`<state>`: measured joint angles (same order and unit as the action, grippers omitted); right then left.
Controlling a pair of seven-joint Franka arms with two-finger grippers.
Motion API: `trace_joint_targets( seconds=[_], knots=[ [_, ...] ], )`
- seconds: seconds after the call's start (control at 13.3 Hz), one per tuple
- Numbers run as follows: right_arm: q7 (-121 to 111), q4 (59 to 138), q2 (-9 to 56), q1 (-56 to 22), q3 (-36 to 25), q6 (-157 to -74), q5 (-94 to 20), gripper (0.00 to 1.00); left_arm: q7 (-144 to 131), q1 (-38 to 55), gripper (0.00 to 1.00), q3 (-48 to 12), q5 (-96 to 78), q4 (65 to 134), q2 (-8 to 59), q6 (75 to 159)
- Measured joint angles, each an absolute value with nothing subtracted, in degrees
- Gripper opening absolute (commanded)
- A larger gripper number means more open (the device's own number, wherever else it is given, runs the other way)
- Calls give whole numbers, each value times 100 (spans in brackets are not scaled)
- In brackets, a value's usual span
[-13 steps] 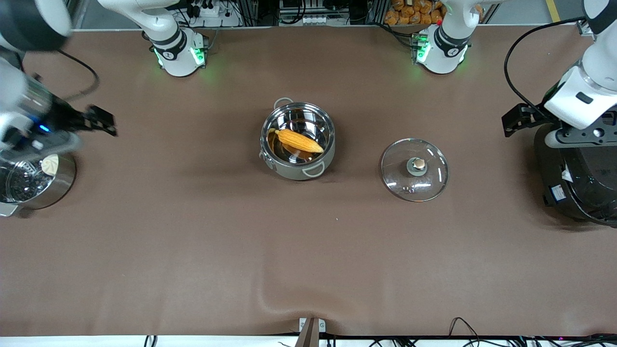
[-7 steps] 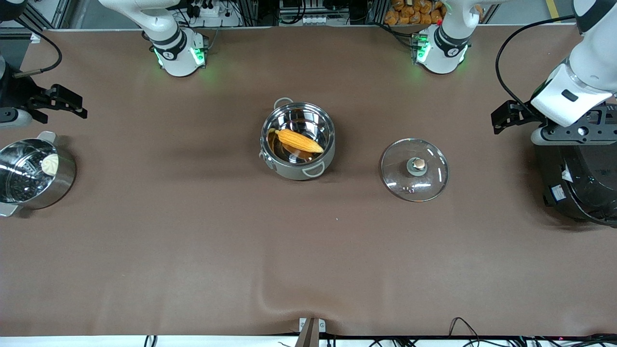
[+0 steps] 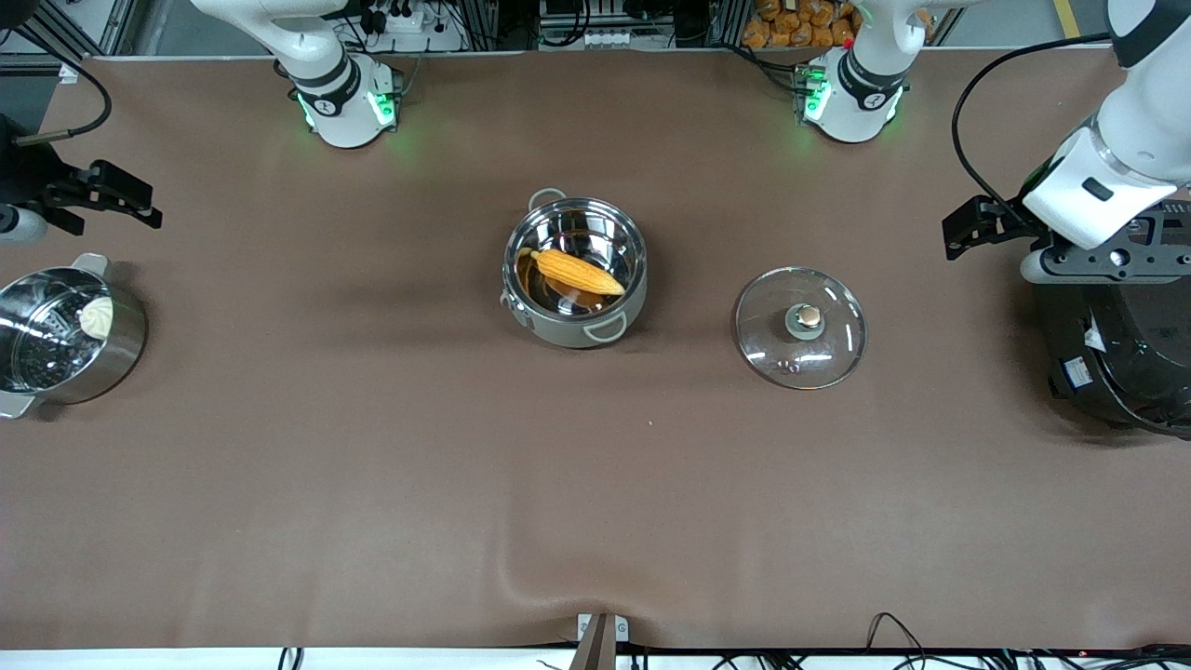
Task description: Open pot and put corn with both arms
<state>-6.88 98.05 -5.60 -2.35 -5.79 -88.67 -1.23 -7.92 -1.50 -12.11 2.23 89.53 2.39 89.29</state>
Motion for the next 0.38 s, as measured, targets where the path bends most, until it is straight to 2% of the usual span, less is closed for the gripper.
trace_joint_targets(
  seconds=[0.38],
  knots=[
    [-688, 9654, -483, -222, -563, -8811, -124, 100, -792, -157, 100, -1208, 220, 8943, 282, 8933]
  ],
)
